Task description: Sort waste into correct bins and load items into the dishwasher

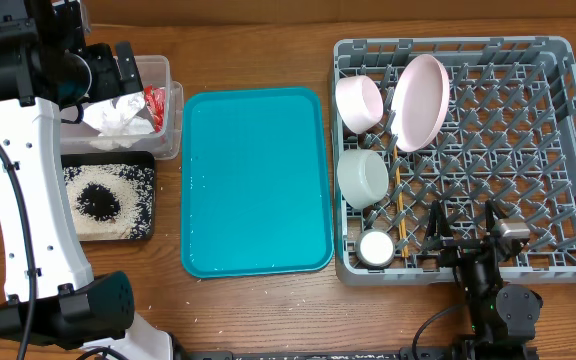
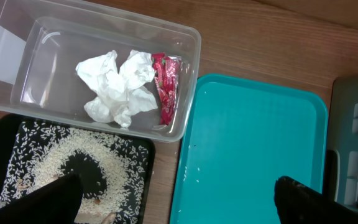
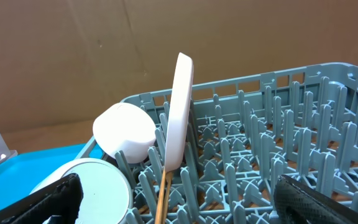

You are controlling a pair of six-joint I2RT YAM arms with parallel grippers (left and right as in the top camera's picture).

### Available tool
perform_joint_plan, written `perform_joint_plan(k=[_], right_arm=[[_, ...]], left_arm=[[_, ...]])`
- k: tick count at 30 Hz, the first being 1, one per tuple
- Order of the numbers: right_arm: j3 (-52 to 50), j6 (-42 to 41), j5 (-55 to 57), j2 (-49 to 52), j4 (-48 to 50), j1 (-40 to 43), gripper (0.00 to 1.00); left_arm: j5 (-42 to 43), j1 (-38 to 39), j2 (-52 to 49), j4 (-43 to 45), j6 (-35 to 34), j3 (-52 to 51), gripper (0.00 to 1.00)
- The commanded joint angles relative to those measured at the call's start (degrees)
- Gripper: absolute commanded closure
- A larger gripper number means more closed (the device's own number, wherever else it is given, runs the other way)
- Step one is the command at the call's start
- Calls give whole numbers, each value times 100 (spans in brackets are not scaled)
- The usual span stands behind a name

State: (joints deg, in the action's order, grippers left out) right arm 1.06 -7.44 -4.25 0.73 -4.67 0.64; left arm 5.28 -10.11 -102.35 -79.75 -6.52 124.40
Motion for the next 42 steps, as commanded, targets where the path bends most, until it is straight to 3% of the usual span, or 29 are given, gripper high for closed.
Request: perform_joint_plan(k=[1, 11, 16, 19, 28, 35, 42], right_arm=[[-61, 20, 9, -57, 26, -37, 0], [-61, 20, 9, -57, 26, -37, 0], [-61, 20, 9, -57, 26, -37, 0], [-61, 20, 9, -57, 26, -37, 0], [-61, 20, 7, -57, 26, -37, 0], [-61, 20, 9, -57, 26, -37, 0], [-61, 20, 9, -57, 26, -37, 0]], left_arm=[[-39, 44, -46, 7, -79, 85, 0], [-109, 223, 518, 72, -76, 83, 0], [-142, 680, 1062, 1305, 535, -286, 0], [-111, 925, 1644, 2527, 807, -1318, 0], [175, 938, 3991, 5880, 800, -5866, 0], [33, 734, 6015, 6778, 804, -8588, 0], [-94, 487, 7917, 7243, 802, -10417, 0]])
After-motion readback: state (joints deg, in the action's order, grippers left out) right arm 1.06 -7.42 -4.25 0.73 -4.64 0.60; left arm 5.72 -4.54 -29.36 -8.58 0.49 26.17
